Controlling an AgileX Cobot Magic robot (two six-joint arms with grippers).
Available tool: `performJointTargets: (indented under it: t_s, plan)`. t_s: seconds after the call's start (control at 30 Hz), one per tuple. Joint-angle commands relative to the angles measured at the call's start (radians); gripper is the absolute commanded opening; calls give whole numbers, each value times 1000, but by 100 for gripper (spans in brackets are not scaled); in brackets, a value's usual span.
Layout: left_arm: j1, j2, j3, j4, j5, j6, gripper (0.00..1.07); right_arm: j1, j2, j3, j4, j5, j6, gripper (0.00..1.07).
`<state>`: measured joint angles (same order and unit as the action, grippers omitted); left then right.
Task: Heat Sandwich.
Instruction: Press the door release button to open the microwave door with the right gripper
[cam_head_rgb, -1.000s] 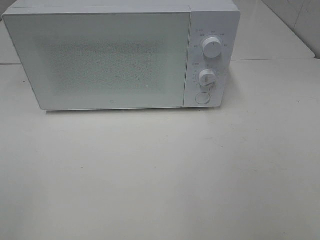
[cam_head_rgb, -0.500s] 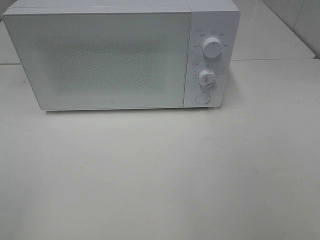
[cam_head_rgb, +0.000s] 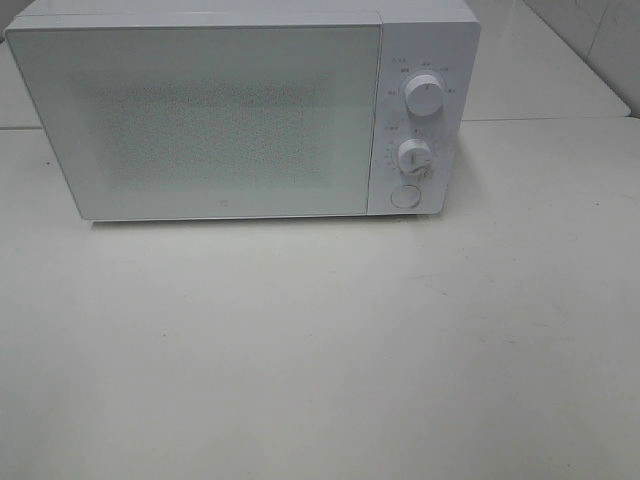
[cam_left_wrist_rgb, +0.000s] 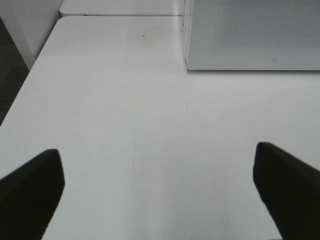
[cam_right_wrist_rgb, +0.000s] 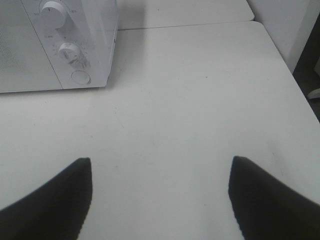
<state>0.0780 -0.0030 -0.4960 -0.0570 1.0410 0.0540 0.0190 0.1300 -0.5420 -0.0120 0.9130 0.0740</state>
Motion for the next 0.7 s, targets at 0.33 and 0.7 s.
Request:
performJointTargets:
  t_s: [0.33, 0.7]
  plan:
    - [-5, -22, 1, 4, -5, 0, 97, -9, 253, -6, 2, -217, 3, 74]
    - [-5, -22, 1, 4, -5, 0, 97, -9, 427, -6, 2, -385, 3, 74]
